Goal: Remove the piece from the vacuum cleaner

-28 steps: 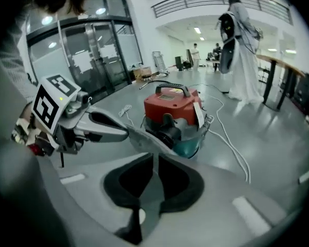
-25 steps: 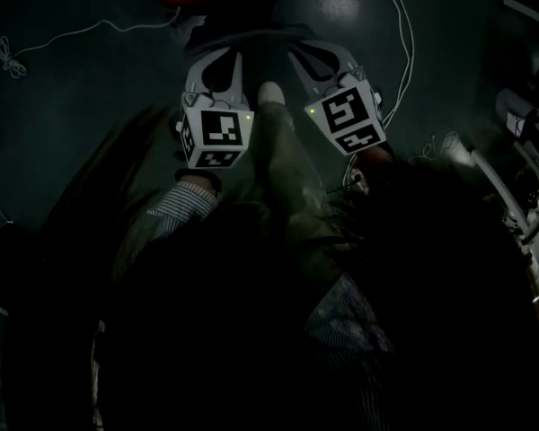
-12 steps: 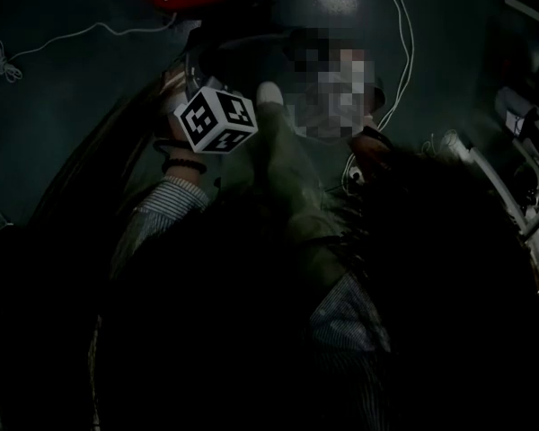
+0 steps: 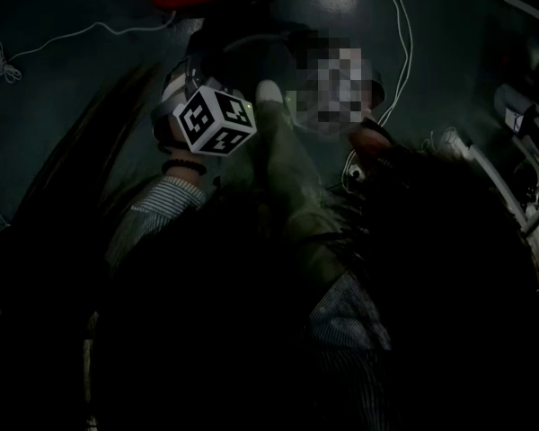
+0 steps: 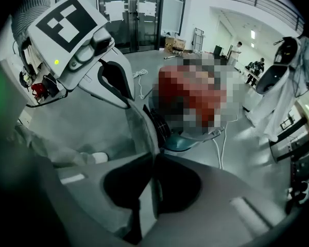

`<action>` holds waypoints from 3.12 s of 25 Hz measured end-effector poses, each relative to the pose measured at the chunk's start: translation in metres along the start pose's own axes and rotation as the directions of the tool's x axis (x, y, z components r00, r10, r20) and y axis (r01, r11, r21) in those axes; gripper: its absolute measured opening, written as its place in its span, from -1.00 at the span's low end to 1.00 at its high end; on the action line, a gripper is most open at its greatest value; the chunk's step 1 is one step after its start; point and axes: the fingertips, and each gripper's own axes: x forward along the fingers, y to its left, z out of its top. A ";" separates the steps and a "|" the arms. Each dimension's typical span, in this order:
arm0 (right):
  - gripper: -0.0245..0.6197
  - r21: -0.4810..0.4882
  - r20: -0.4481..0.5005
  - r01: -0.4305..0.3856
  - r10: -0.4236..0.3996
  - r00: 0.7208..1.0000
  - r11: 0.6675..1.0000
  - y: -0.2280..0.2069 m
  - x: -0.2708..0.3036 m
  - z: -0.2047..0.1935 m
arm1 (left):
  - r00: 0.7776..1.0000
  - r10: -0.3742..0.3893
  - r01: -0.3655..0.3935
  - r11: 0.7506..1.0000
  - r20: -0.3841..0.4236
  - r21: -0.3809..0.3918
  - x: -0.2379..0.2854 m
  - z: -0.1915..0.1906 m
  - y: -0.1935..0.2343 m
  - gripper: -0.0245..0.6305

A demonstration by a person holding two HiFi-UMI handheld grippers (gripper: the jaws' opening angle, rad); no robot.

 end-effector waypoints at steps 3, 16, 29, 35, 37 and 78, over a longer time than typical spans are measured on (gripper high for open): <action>-0.84 0.011 -0.003 -0.008 0.008 1.000 1.000 0.002 -0.001 0.000 | 1.000 -0.009 0.009 1.000 -0.001 -0.010 -0.002 -0.001 -0.003 -0.82; -0.85 0.055 0.002 -0.026 0.025 1.000 0.998 0.037 -0.029 -0.010 | 0.998 -0.062 0.064 0.992 0.016 -0.108 -0.030 -0.015 -0.041 -0.82; -0.84 0.335 0.075 -0.064 0.041 0.996 0.940 0.052 -0.222 0.031 | 0.967 -0.205 0.252 0.868 0.153 -0.428 -0.206 0.065 -0.053 -0.82; -0.84 0.362 0.168 -0.019 -0.045 0.985 0.932 0.050 -0.311 0.073 | 0.962 -0.116 0.226 0.847 0.248 -0.480 -0.299 0.101 -0.039 -0.82; -0.84 0.373 0.214 -0.035 -0.049 0.976 0.927 0.049 -0.336 0.086 | 0.948 -0.091 0.245 0.822 0.306 -0.515 -0.329 0.111 -0.034 -0.82; -0.84 0.434 0.336 -0.014 -0.147 0.930 0.901 0.018 -0.394 0.122 | 0.922 0.099 0.153 0.794 0.374 -0.588 -0.393 0.155 -0.002 -0.83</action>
